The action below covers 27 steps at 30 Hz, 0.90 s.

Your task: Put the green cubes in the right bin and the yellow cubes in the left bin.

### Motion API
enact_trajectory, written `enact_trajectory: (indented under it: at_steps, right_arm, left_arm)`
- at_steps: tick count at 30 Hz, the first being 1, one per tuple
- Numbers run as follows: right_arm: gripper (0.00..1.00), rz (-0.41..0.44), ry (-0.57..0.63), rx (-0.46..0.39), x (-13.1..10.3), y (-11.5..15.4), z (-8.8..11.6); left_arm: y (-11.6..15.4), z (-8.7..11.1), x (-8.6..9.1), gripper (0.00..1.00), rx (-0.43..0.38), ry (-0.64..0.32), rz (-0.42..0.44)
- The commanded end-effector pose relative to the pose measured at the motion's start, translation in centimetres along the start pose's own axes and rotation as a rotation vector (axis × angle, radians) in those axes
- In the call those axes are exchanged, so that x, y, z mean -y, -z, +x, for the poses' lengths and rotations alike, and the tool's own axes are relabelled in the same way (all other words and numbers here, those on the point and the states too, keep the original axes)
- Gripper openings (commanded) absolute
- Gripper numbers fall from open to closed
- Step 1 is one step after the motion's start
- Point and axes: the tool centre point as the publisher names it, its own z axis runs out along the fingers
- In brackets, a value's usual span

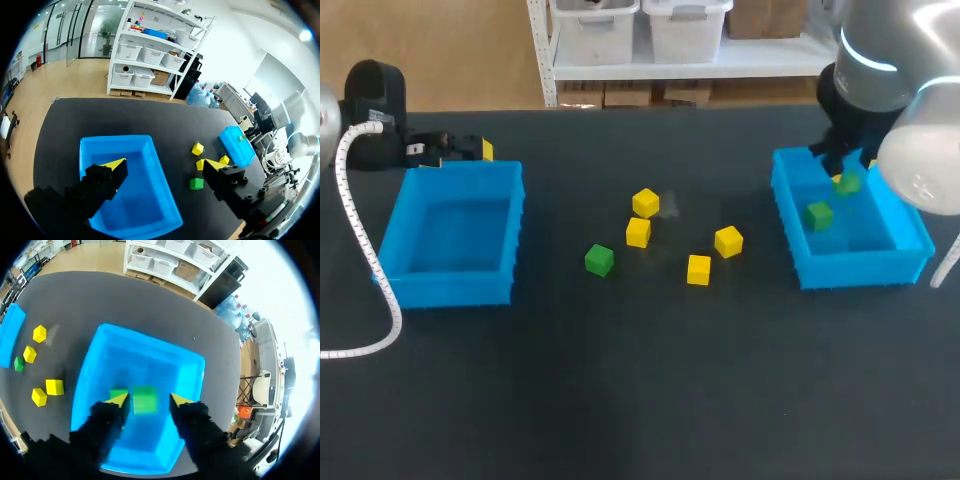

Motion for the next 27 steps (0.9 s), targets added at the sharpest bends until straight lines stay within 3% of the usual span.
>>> enact_trajectory:
  at_steps: [1, 12, 27]
  right_arm:
    - [1.0, 0.001, 0.02, 0.028, -0.5, 0.8, -0.4]
    - [1.0, -0.027, 0.257, 0.116, -5.2, 4.5, -3.8]
    - [1.0, -0.059, 0.551, 0.183, -14.1, 7.4, -6.1]
  left_arm:
    - [0.0, 0.1, -0.2, 1.0, 0.006, -0.002, 0.01]
    - [0.0, 0.1, -0.2, 1.0, 0.006, -0.002, 0.01]
    - [0.0, 0.1, -0.2, 1.0, 0.006, -0.002, 0.01]
